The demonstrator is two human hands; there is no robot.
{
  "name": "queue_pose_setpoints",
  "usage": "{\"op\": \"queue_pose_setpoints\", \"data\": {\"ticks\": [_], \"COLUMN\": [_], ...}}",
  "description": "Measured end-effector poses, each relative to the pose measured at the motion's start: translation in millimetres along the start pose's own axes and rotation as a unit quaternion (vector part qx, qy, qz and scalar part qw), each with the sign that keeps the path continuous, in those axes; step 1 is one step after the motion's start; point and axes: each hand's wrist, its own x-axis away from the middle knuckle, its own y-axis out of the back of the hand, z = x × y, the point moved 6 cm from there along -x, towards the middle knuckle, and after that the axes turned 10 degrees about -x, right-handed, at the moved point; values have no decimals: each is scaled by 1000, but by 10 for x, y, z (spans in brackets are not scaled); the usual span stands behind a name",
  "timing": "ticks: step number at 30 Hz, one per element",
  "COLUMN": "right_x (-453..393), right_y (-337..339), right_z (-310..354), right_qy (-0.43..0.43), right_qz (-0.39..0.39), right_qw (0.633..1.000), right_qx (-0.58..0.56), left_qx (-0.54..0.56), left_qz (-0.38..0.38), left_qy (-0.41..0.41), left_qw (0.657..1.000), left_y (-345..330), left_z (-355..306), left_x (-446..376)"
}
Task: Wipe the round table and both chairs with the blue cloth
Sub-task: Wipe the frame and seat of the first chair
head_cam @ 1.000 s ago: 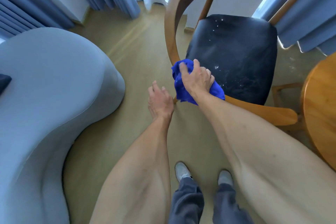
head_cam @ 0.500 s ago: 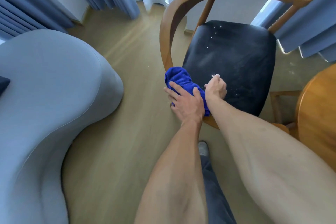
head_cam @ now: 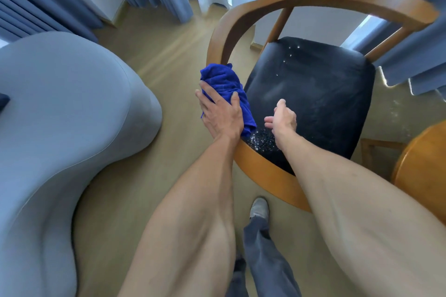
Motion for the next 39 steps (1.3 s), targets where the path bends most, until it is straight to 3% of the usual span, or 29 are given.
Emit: {"op": "queue_pose_setpoints", "data": {"ticks": [8, 12, 22, 26, 32, 36, 39], "right_x": [-218, -317, -513, -467, -479, -453, -403], "right_y": [-131, -269, -536, -737, -888, -905, -967], "right_z": [351, 551, 1496, 1726, 2045, 2227, 2215], "right_qy": [38, 50, 164, 166, 166, 250, 358], "right_qz": [6, 11, -67, -22, -52, -100, -81], "right_qw": [998, 996, 983, 982, 980, 953, 902], "right_qx": [59, 75, 53, 85, 100, 136, 226], "left_qx": [1, -27, -74, -102, -155, -183, -37], "left_qz": [-43, -57, -3, 10, 108, 198, 234], "left_qy": [9, -33, -88, -146, -228, -265, -278], "left_qw": [999, 997, 993, 984, 955, 926, 931], "left_y": [126, 232, 346, 434, 384, 182, 151], "left_z": [-249, -498, -700, -757, -1498, -1850, -2018], "left_x": [-362, -691, -1028, -1215, -1717, -2073, -2182]}}
